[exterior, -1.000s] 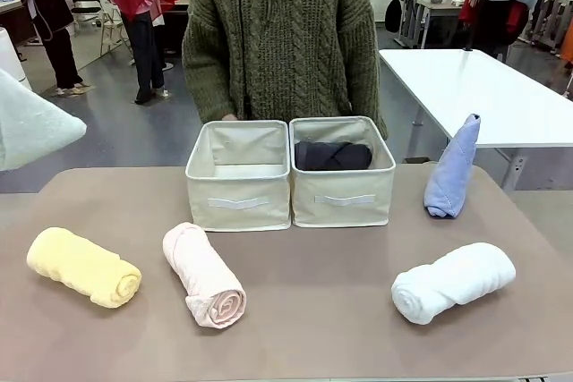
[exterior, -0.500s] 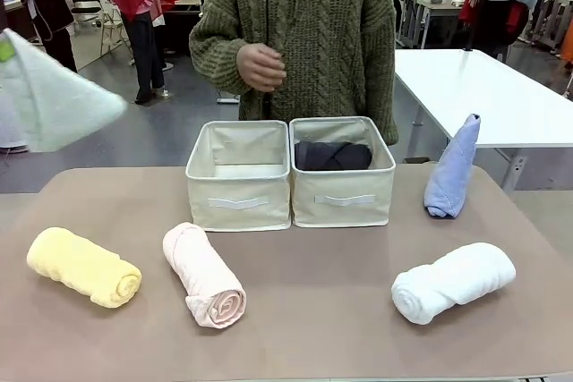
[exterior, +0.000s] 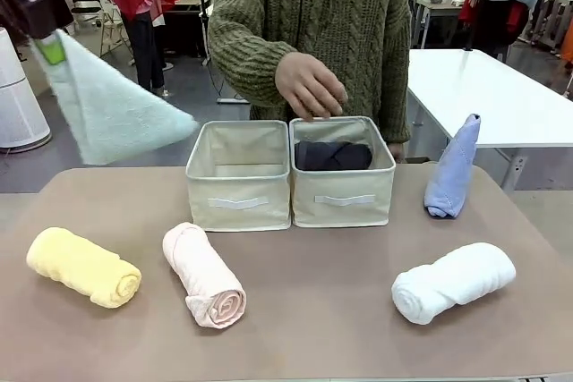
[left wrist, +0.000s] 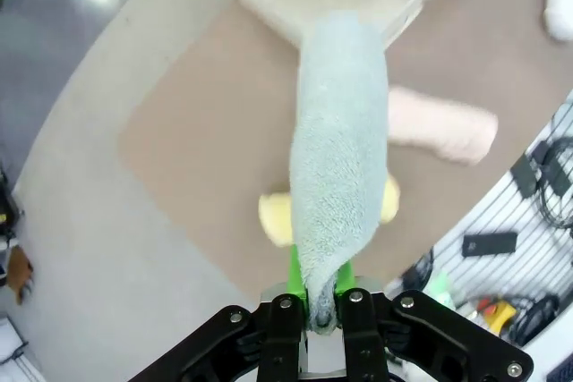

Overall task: Sort the towels based on their folding style.
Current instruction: Pick up one triangle-folded towel and place it in the left Fabric basket.

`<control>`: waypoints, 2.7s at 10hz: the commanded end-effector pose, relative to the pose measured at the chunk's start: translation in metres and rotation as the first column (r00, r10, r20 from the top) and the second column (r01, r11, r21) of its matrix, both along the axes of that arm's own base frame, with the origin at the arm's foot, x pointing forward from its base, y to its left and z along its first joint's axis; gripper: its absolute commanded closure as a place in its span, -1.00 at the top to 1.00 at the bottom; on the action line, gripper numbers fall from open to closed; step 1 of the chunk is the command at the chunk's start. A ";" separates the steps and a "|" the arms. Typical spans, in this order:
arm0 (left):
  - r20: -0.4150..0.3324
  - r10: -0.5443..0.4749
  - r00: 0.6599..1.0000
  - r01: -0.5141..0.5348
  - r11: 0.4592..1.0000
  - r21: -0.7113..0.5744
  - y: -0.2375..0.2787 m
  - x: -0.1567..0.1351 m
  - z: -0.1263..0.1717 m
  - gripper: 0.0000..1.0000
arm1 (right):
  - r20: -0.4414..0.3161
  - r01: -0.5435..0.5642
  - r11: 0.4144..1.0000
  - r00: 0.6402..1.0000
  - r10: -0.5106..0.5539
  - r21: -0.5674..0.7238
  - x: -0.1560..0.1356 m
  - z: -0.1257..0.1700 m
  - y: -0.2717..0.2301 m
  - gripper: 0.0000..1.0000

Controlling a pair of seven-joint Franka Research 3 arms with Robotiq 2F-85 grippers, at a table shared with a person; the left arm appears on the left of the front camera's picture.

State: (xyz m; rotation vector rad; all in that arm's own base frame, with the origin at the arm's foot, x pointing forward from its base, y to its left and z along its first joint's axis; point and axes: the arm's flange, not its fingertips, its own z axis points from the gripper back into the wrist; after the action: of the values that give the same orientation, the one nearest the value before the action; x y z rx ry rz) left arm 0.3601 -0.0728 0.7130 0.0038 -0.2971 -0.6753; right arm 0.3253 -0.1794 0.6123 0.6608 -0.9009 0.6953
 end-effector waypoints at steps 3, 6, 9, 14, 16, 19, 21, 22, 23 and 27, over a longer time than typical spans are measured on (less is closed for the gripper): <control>-0.002 0.206 0.978 -0.205 0.970 -0.133 0.184 -0.066 -0.021 -0.74 | 0.009 -0.007 1.000 1.000 0.007 0.015 0.000 0.000 0.000 1.00; -0.001 0.243 0.970 -0.241 0.962 -0.130 0.192 -0.062 -0.021 -0.74 | 0.009 -0.007 1.000 1.000 0.007 0.015 0.000 0.000 0.000 1.00; -0.033 0.288 0.957 -0.290 0.954 -0.074 0.192 -0.057 -0.025 -0.74 | 0.009 -0.007 1.000 1.000 0.007 0.015 0.000 0.000 0.000 1.00; -0.024 0.244 0.970 -0.245 0.963 -0.113 0.195 -0.062 -0.026 -0.74 | 0.009 -0.007 1.000 1.000 0.007 0.015 0.000 0.000 0.000 1.00; -0.024 0.244 0.970 -0.245 0.963 -0.113 0.195 -0.062 -0.026 -0.74 | 0.009 -0.007 1.000 1.000 0.007 0.015 0.000 0.000 0.000 1.00; -0.024 0.244 0.970 -0.245 0.963 -0.113 0.195 -0.062 -0.026 -0.74 | 0.009 -0.007 1.000 1.000 0.007 0.015 0.000 0.000 0.000 1.00; -0.024 0.244 0.970 -0.245 0.963 -0.113 0.195 -0.062 -0.026 -0.74 | 0.009 -0.007 1.000 1.000 0.007 0.015 0.000 0.000 0.000 1.00; -0.024 0.244 0.970 -0.245 0.963 -0.113 0.195 -0.062 -0.026 -0.74 | 0.009 -0.007 1.000 1.000 0.007 0.015 0.000 0.000 0.000 1.00; -0.024 0.244 0.970 -0.245 0.963 -0.113 0.195 -0.062 -0.026 -0.74 | 0.009 -0.007 1.000 1.000 0.007 0.015 0.000 0.000 0.000 1.00; -0.024 0.244 0.970 -0.245 0.963 -0.113 0.195 -0.062 -0.026 -0.74 | 0.009 -0.007 1.000 1.000 0.007 0.015 0.000 0.000 0.000 1.00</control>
State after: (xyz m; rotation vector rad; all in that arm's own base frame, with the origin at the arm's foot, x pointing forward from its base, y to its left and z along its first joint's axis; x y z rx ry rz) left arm 0.3011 0.1200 0.6854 -0.0677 -0.3096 -0.4011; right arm 0.3253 -0.1795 0.6124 0.6600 -0.9006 0.6950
